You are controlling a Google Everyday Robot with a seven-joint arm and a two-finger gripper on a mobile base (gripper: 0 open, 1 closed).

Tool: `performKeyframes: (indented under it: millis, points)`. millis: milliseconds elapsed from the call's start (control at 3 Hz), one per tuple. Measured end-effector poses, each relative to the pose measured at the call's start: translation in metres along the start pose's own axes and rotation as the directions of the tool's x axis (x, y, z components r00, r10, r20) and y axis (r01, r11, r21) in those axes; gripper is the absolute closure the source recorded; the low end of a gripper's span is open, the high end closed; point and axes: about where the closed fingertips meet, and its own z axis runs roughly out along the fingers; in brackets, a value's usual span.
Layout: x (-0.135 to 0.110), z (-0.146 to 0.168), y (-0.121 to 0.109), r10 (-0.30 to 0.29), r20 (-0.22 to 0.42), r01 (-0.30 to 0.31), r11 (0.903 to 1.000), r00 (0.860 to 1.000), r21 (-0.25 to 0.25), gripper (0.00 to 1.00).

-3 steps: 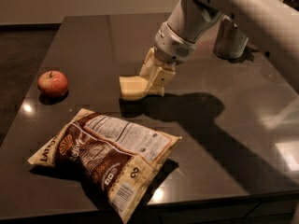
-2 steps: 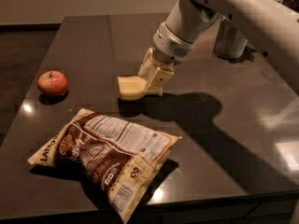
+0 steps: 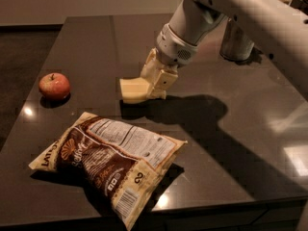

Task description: Move sponge near brown chip bag

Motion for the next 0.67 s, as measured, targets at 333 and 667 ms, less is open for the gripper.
performKeyframes:
  millis: [333, 667]
  points:
    - [-0.0012, 0.002, -0.0014, -0.002, 0.002, 0.002, 1.0, 1.0, 0.002, 0.0]
    - [-0.0012, 0.002, -0.0014, -0.002, 0.002, 0.002, 1.0, 1.0, 0.002, 0.0]
